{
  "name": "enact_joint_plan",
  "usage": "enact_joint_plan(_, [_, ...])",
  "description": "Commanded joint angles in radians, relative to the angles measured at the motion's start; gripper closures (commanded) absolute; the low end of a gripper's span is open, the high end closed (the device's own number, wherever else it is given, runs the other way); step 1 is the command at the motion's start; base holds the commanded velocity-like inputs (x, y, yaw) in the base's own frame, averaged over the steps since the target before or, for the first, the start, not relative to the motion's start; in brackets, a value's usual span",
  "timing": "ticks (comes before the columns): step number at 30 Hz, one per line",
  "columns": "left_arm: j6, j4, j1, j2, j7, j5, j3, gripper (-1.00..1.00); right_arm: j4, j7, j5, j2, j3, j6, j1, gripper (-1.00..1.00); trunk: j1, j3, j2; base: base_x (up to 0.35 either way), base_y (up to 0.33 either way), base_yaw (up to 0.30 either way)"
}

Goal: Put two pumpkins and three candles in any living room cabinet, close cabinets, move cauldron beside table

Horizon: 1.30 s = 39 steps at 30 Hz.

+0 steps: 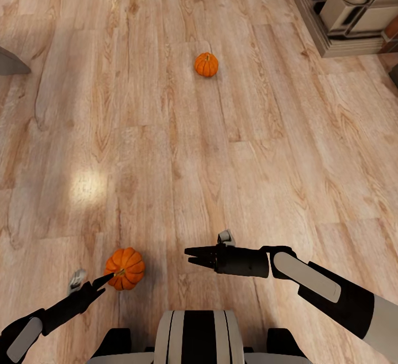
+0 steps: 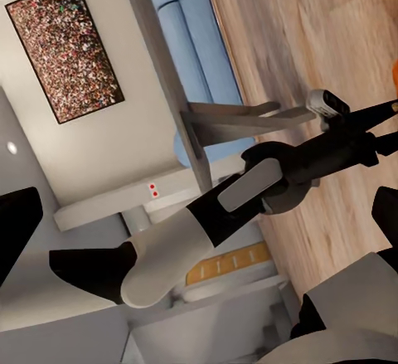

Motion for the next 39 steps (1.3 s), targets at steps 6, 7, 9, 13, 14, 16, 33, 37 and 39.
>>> enact_joint_plan(6, [0.008, 0.000, 0.000, -0.002, -0.001, 0.004, 0.000, -1.00, 0.000, 0.001, -0.006, -0.001, 0.002, 0.003, -0.001, -1.00, 0.002, -0.020, -0.001, 0.000, 0.000, 0.000])
enact_joint_plan(7, [0.008, 0.000, 0.000, -0.002, 0.000, 0.004, 0.000, -1.00, 0.000, 0.001, -0.006, -0.001, 0.002, 0.003, -0.001, -1.00, 0.002, -0.020, -0.001, 0.000, 0.000, 0.000])
enact_joint_plan(9, [0.008, 0.000, 0.000, -0.003, 0.000, 0.004, -0.001, -1.00, 0.000, 0.001, -0.006, -0.001, 0.002, 0.003, -0.001, -1.00, 0.002, -0.020, -0.001, 0.000, 0.000, 0.000])
enact_joint_plan(13, [0.008, 0.000, 0.000, -0.004, 0.001, 0.003, -0.001, -1.00, 0.000, 0.001, -0.006, -0.001, 0.002, 0.003, -0.001, -1.00, 0.002, -0.020, -0.001, 0.000, 0.000, 0.000])
enact_joint_plan(14, [0.008, 0.000, 0.000, -0.004, 0.001, 0.003, -0.002, -1.00, 0.000, 0.001, -0.006, -0.001, 0.002, 0.003, -0.001, -1.00, 0.002, -0.020, -0.001, 0.000, 0.000, 0.000])
enact_joint_plan(16, [0.007, 0.000, 0.000, -0.005, 0.001, 0.003, -0.002, -1.00, 0.000, 0.001, -0.006, -0.001, 0.002, 0.003, -0.001, -1.00, 0.002, -0.020, -0.001, 0.000, 0.000, 0.000])
enact_joint_plan(33, [-0.005, -0.001, 0.000, -0.010, 0.001, -0.002, -0.007, -1.00, -0.001, 0.001, -0.006, -0.001, 0.002, 0.003, -0.001, -1.00, 0.003, -0.024, -0.002, 0.000, 0.000, 0.000])
enact_joint_plan(37, [-0.038, -0.001, 0.000, -0.010, 0.000, -0.002, -0.010, -1.00, -0.001, 0.001, -0.006, -0.001, 0.002, 0.003, -0.001, -1.00, 0.003, -0.024, -0.002, 0.000, 0.000, 0.000])
enact_joint_plan(39, [-0.044, -0.001, 0.000, -0.010, 0.000, -0.002, -0.011, -1.00, -0.001, 0.001, -0.006, -0.001, 0.002, 0.003, -0.001, -1.00, 0.003, -0.024, -0.002, 0.000, 0.000, 0.000])
